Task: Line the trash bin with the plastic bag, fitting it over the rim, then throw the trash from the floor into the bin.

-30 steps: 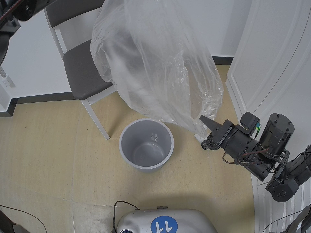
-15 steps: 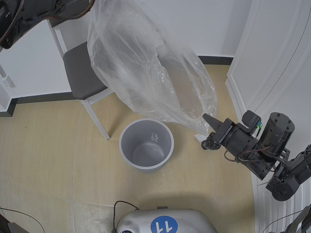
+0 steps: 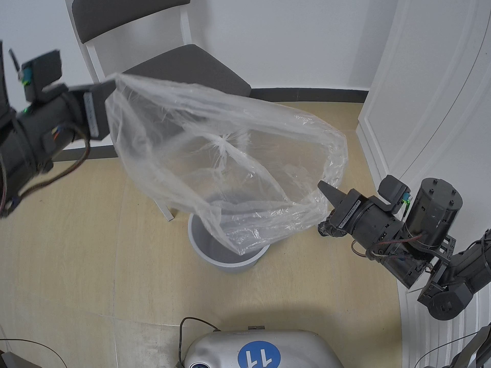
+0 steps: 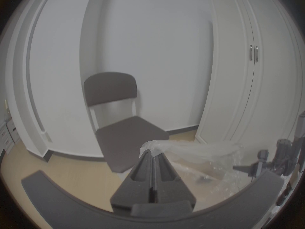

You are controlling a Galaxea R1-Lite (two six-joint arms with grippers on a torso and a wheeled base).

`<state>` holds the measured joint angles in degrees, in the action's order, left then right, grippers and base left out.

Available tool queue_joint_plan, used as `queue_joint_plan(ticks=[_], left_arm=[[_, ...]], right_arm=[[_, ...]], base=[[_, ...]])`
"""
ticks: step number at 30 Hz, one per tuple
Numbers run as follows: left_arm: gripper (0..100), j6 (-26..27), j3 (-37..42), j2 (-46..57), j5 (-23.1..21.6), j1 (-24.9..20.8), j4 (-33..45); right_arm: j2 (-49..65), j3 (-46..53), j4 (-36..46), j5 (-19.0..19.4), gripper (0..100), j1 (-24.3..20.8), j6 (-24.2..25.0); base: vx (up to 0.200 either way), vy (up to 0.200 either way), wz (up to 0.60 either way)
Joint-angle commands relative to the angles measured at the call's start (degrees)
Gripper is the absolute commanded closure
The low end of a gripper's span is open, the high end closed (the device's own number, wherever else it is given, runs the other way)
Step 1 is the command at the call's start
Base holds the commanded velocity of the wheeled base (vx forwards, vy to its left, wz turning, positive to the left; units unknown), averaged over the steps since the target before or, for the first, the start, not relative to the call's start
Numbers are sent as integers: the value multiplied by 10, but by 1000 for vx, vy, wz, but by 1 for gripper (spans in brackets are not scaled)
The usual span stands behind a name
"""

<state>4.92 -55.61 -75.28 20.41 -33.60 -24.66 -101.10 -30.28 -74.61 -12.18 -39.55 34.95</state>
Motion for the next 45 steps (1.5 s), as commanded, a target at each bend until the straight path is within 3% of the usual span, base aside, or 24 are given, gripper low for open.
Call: queue_joint_plan(ticks=[1, 8, 19, 26, 39, 45], left_arm=[[100, -65, 158, 136, -27, 36, -7], [100, -87, 268, 209, -29, 78, -23], [100, -111, 348, 246, -27, 80, -28], [100, -135, 358, 248, -27, 74, -47], [100, -127, 378, 253, -28, 73, -41], [100, -111, 389, 251, -27, 76, -39]], right_arm=[[-4, -7, 13, -31, 100, -34, -7], [-3, -5, 12, -33, 100, -36, -17], [0, 0, 10, -33, 100, -31, -30], [13, 17, 10, -32, 100, -35, -58], [13, 57, 10, -58, 100, -22, -161], [10, 73, 10, -58, 100, -23, -187]], base=[[0, 0, 0], [0, 0, 0], [0, 0, 0], [0, 0, 0], [0, 0, 0], [0, 0, 0]])
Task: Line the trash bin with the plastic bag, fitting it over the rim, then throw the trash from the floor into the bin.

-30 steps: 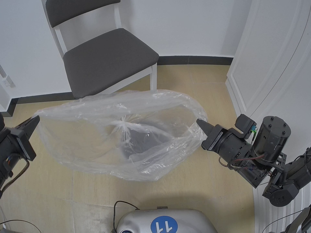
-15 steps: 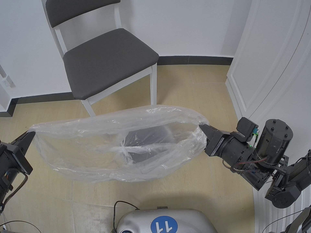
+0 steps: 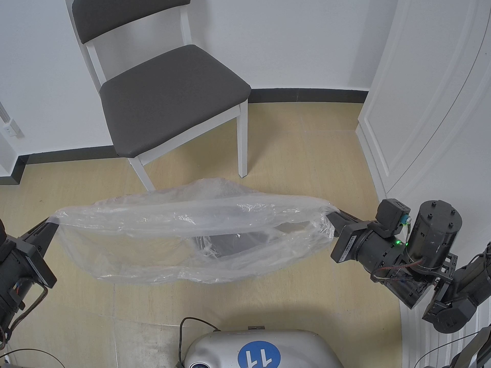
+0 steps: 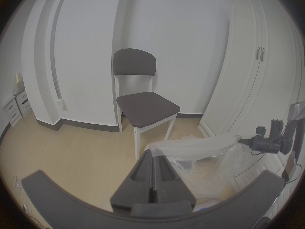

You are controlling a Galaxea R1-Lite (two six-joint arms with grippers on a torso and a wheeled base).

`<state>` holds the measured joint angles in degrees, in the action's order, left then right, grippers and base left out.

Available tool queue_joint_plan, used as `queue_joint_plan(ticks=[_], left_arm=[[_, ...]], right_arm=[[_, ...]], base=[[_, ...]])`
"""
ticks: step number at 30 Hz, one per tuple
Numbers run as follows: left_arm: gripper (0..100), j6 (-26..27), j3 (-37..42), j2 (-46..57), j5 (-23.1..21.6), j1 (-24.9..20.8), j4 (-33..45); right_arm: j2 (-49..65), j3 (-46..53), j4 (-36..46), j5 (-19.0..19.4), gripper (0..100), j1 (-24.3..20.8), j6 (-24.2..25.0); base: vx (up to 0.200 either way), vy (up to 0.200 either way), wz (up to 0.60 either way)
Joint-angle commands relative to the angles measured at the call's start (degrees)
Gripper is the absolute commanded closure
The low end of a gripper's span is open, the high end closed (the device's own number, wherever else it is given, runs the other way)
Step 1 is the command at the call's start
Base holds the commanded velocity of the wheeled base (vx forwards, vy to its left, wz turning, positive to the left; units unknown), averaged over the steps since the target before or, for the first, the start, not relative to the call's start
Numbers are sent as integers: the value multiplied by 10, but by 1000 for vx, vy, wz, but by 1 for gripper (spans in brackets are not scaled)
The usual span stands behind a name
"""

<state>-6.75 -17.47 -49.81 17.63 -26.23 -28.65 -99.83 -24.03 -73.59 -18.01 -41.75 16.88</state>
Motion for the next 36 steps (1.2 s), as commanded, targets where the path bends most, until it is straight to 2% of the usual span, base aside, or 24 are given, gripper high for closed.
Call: queue_joint_plan(ticks=[1, 11, 21, 28, 36], left_arm=[[100, 9, 10, -4, 1, 2, 0], [100, 13, 27, -5, 2, 3, 3], [100, 73, 68, -1, 3, 5, 3], [100, 79, 79, 2, 0, 4, 3], [100, 81, 77, 3, -7, -5, -9]], right_arm=[[-4, 13, -1, 0, 100, -1, -11], [-1, 40, -2, -7, 100, -3, -53], [-2, 70, -2, -9, 100, -3, -91], [2, 79, -2, -8, 100, -9, -94], [1, 97, -3, -8, 100, -10, -125]], base=[[0, 0, 0], [0, 0, 0], [0, 0, 0], [0, 0, 0], [0, 0, 0]])
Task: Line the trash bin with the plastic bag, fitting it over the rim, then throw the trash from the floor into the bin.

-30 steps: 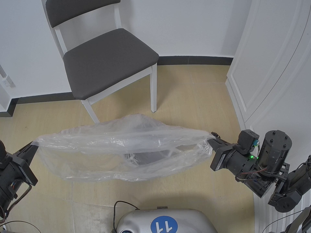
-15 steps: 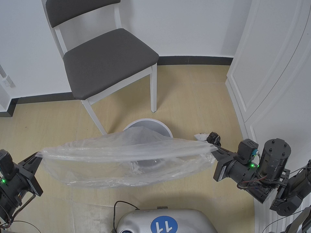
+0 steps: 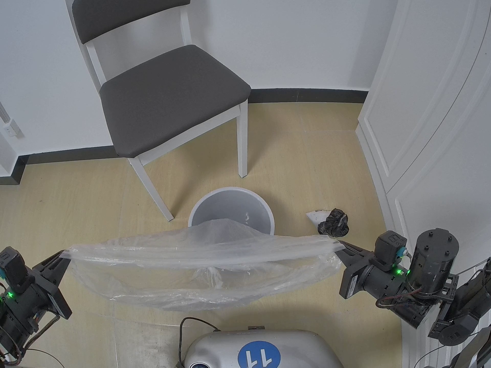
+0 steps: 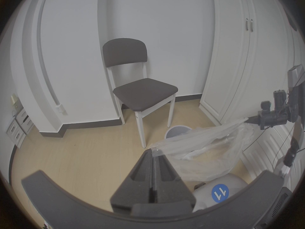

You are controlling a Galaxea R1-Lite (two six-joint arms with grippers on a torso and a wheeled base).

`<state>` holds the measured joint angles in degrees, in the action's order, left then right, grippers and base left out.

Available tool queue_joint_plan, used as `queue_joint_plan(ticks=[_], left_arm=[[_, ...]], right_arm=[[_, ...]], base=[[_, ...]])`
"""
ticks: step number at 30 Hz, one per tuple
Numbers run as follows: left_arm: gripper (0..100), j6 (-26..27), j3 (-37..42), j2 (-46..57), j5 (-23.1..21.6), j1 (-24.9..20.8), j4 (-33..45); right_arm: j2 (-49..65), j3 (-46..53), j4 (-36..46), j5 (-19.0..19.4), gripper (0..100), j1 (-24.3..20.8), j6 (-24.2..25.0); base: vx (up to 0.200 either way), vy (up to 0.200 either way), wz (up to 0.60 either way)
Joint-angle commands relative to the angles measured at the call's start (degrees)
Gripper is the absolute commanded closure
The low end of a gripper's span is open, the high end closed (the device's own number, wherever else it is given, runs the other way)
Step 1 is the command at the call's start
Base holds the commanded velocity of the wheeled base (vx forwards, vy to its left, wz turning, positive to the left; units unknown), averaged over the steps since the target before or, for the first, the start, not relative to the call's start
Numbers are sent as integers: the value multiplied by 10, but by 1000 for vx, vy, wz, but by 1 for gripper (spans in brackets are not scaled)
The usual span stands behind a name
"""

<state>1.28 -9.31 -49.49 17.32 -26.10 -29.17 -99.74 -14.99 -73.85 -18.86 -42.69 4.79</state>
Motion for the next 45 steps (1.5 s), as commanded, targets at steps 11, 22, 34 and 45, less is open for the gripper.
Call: queue_joint_plan(ticks=[11, 22, 34, 45], left_arm=[[100, -5, -28, 2, -65, -17, -4], [100, 0, -120, -90, -186, -19, -4], [100, -14, -106, -161, -182, -98, -109], [100, -148, -88, -253, -181, -128, -242]], right_arm=[[-2, 8, -60, 9, 100, 15, -36], [-62, -94, -62, 84, 100, -6, -137], [-122, -103, -161, 61, 100, -85, -151], [-125, -130, -161, 44, 100, -106, -139]], base=[[0, 0, 0], [0, 0, 0], [0, 0, 0], [0, 0, 0]])
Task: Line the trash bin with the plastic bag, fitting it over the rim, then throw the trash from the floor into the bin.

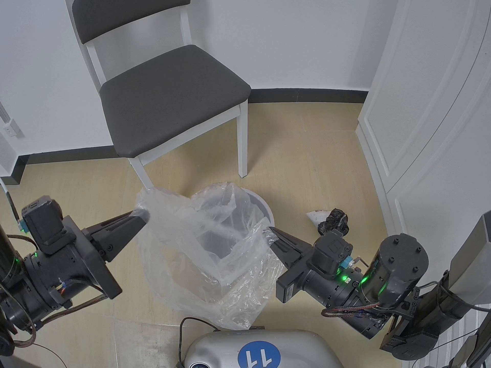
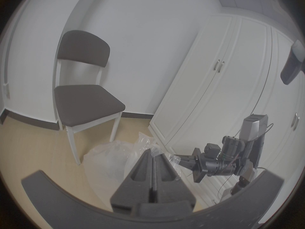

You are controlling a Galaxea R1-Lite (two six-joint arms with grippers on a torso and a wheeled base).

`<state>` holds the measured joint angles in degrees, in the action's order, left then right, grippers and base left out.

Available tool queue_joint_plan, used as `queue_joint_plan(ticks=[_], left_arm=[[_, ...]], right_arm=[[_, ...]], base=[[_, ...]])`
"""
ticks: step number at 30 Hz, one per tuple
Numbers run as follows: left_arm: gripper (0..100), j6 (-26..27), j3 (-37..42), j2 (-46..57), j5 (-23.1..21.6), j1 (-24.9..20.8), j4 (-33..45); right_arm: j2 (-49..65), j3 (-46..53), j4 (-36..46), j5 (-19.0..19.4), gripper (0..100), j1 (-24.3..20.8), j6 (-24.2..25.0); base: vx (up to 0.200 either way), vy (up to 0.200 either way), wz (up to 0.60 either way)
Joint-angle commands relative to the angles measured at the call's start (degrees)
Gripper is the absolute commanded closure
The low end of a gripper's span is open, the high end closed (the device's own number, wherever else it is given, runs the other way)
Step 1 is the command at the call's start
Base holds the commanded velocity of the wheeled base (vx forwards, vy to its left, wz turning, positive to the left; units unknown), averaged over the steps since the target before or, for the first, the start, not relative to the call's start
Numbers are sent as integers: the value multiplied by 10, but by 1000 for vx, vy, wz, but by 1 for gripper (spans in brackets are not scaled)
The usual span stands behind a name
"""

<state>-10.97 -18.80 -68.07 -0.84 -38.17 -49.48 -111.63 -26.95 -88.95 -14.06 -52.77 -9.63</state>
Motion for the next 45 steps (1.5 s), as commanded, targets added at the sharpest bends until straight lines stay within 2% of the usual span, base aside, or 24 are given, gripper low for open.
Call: queue_joint_plan(ticks=[1, 8, 13, 16, 18, 21, 23, 24, 25, 30, 45], left_arm=[[100, -27, 10, -80, 2, -8, -52], [100, -30, 27, -138, 10, -28, -113], [100, -63, 33, -184, 22, -49, -158], [100, -71, 30, -219, 52, -53, -189], [100, -72, 24, -266, 78, -53, -236], [100, -73, 19, -302, 94, -51, -277], [100, -84, 17, -344, 120, -48, -336], [100, -84, 17, -344, 120, -48, -336], [100, -102, 17, -370, 135, -48, -382], [100, -130, -3, -385, 140, -43, -382], [100, -151, -30, -404, 141, -9, -382]], right_arm=[[-4, -11, -10, -8, 100, -5, 5], [-7, -35, -10, -18, 100, -8, 7], [-7, -37, -10, -18, 100, -8, 14], [-10, -47, -10, -19, 100, -8, 15], [-15, -54, -10, -20, 100, -6, 19], [-18, -58, -10, -22, 100, -1, 20], [-26, -65, -10, -33, 100, 2, 22], [-26, -65, -10, -33, 100, 2, 22], [-32, -71, -10, -39, 100, 6, 24], [-50, -90, -10, -42, 100, 7, 30], [-90, -137, -10, -43, 100, 18, 49]], base=[[0, 0, 0], [0, 0, 0], [0, 0, 0], [0, 0, 0], [0, 0, 0], [0, 0, 0], [0, 0, 0], [0, 0, 0], [0, 0, 0], [0, 0, 0], [0, 0, 0]])
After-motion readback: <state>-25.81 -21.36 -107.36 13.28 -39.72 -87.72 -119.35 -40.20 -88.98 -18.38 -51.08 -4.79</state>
